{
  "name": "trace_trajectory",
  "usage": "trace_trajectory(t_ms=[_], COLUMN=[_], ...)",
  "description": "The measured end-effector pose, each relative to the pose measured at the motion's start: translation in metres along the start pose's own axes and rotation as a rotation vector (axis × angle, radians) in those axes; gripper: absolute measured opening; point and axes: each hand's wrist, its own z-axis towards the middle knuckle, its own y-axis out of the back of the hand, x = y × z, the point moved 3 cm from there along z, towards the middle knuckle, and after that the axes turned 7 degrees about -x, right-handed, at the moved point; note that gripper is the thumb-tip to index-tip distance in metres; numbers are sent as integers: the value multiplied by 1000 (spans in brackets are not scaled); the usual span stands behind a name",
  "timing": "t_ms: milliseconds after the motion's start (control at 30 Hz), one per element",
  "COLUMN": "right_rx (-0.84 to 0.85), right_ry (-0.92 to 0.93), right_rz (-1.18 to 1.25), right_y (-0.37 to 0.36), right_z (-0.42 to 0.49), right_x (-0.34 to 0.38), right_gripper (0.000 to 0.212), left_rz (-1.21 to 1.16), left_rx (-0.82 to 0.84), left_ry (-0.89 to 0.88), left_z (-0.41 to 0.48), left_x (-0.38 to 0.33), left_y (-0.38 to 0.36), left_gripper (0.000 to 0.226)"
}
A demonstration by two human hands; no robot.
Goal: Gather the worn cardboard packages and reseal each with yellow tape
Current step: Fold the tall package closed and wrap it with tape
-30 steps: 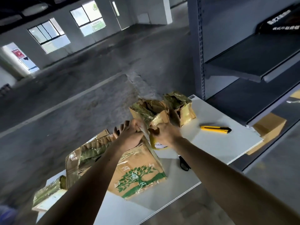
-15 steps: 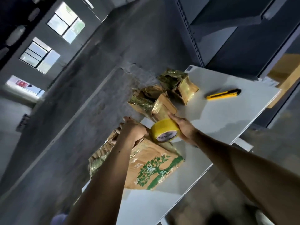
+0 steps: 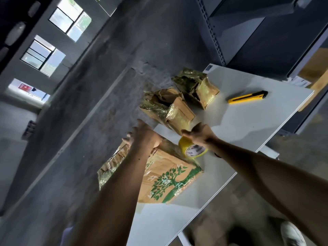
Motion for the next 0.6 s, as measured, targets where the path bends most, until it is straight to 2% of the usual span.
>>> trace_trajectory(t_ms=[100,200,400,467,567,600], right_rx=[-40,-3,15,-5,1,25], right_ry=[101,92,107,105,61,39], right_rz=[-110,-85,-143,-136,-63,-18], right_y=[-11,-18,-21,-22,-21,-20], right_z=[-7,-6,-1,0,2,3], right_x=[7,16,18,15,12,10], right_gripper=[41,36,50,55,58,59], left_rz=[148,258,465,524,618,636], left_rx=[-5,-6,-88,-92,-66,-64], left_ry=[-90,-91,-190,-228,-291,-303], left_z=[-3,4,13,14,13,13], left_x=[-8,-11,-28,-31,-35,-35], left_y=[6,10,-1,-4,-11,-12], left_gripper=[120,103,73,81,114,116])
